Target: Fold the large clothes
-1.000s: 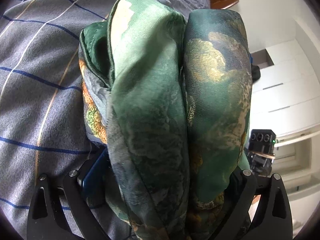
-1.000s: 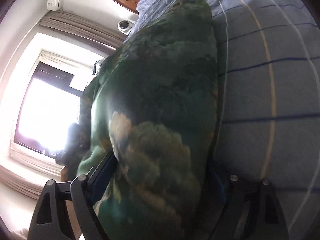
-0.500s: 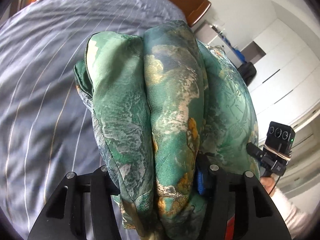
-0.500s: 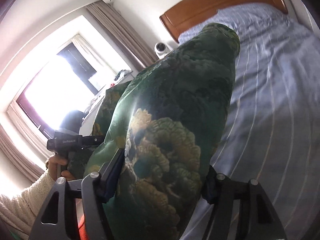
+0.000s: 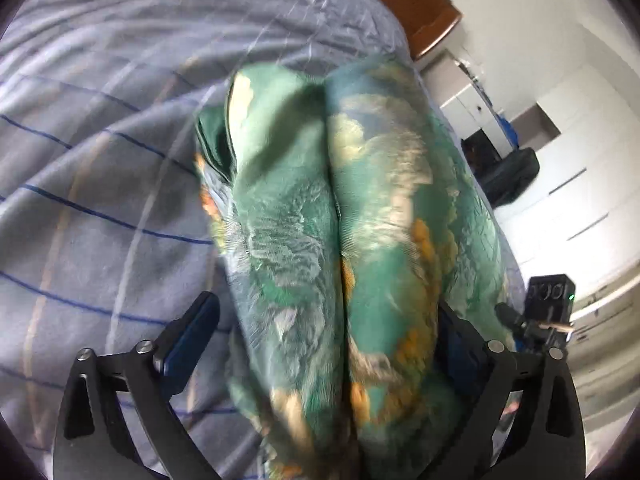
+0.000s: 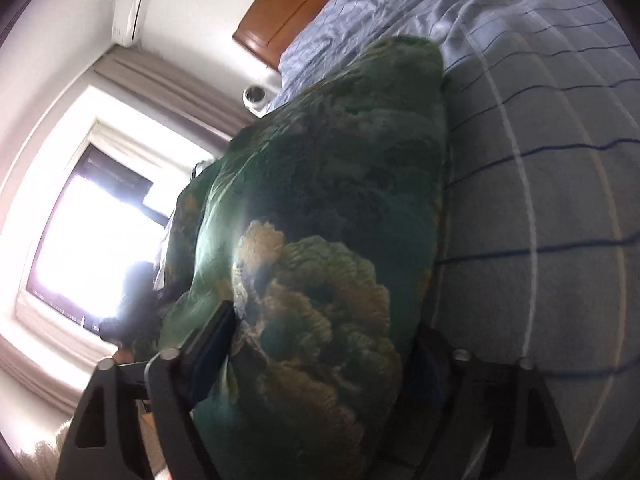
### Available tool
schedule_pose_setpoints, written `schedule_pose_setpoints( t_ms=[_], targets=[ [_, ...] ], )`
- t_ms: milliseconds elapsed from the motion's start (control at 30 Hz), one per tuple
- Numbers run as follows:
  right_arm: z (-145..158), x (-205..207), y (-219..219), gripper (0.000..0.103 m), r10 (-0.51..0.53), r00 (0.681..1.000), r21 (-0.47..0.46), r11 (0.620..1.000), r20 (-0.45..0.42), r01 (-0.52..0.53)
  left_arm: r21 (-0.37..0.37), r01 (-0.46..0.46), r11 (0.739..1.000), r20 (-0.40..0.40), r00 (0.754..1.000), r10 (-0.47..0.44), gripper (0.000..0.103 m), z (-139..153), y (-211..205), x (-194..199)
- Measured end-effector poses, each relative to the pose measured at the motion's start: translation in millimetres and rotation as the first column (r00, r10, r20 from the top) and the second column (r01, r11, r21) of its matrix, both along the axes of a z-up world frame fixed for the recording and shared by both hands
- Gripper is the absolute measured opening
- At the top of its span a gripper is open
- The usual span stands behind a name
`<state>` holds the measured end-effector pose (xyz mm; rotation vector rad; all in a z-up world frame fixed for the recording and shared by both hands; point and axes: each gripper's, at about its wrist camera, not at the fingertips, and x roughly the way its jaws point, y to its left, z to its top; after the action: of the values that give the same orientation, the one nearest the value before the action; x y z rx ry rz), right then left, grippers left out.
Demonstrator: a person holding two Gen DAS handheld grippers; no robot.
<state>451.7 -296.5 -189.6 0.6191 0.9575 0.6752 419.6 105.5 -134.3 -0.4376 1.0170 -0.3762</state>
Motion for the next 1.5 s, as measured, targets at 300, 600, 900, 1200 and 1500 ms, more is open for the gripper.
schedule_pose_setpoints(
  t_ms=[300, 600, 900, 1200, 1500],
  targets=[
    [123, -124, 6, 0.083, -0.126, 0.928, -0.561, 0.765, 0.352, 0.316, 0.404, -0.201, 0.893, 0.362, 0.931, 0.045, 0.103, 85, -20, -115],
    [186, -211, 18, 0.083, -0.180, 0.832, -0.577, 0.644, 0.524, 0.503, 0.490, -0.237, 0.839, 0.435, 0.900, 0.000, 0.103, 100, -85, -198],
    [199, -257, 22, 0.083, -0.143, 0.840, -0.622, 0.609, 0.523, 0.491, 0.425, -0.257, 0.868, 0.412, 0.909, 0.068, 0.103, 113, -116, -241],
    [197, -272, 19, 0.083, -0.159, 0.846, -0.622, 0.612, 0.509, 0.489, 0.440, -0.281, 0.853, 0.459, 0.887, 0.055, 0.103, 134, -138, -274],
    [209, -303, 6, 0.084, -0.198, 0.786, -0.548, 0.617, 0.586, 0.564, 0.375, -0.302, 0.877, 0.454, 0.884, 0.110, 0.103, 144, -141, -297]
  ],
)
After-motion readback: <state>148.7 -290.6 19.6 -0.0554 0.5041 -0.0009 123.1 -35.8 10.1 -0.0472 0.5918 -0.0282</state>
